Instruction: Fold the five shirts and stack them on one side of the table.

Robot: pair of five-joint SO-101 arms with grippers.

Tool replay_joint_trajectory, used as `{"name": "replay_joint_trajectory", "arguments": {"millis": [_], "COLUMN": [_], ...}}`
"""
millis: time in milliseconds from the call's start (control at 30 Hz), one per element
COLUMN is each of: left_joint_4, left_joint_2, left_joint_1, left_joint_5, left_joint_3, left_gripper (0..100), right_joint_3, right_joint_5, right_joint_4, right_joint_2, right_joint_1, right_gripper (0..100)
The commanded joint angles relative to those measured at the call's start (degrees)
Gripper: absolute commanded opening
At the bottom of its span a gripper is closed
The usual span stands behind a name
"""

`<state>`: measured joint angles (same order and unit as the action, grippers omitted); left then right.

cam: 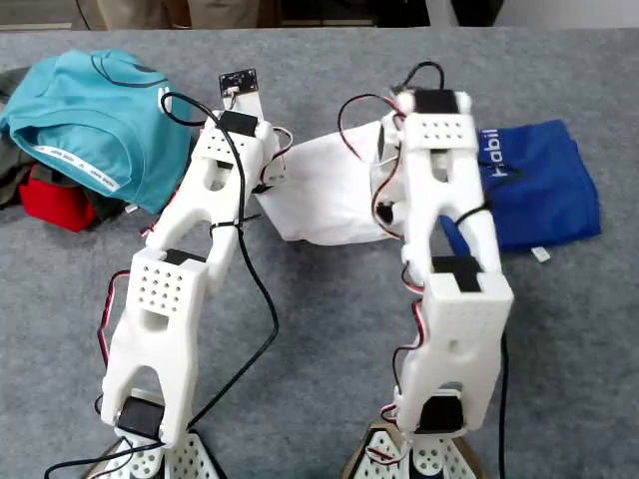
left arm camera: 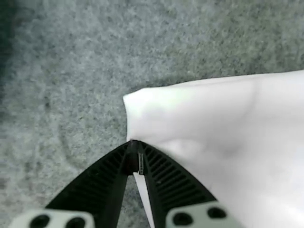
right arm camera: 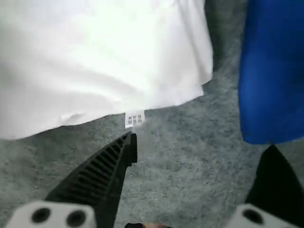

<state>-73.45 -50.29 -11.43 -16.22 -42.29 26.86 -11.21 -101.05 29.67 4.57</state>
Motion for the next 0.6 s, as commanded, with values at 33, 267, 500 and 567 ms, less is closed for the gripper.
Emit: {"name": "replay_joint_trajectory", "arguments": {"millis": [33, 267, 500, 567], "left_joint_4": [0.4, -2.8, -2.9, -2.9], "left_joint_2": [0.9, 0.7, 0.4, 0.3], "left_joint_1": [1.2, 1.4, 1.3, 1.2], "left_joint_5": [0.1, 0.0, 0.2, 0.2], "left_joint_3": [-1.9, -1.9, -1.9, -1.9], "left_gripper": [2, 2, 2, 2], "right_joint_3": [0.6, -19.9, -47.3, -52.4], "right_joint_5": [3.3, 13.1, 16.3, 16.3], "right_joint_4": [-1.3, -1.4, 7.8, 11.3], "right_joint_2": [-13.8, -50.2, -74.4, -77.8], "right_joint_1": [-2.2, -11.3, -23.2, -28.0], "right_gripper": [39.7, 39.8, 39.9, 39.9]}}
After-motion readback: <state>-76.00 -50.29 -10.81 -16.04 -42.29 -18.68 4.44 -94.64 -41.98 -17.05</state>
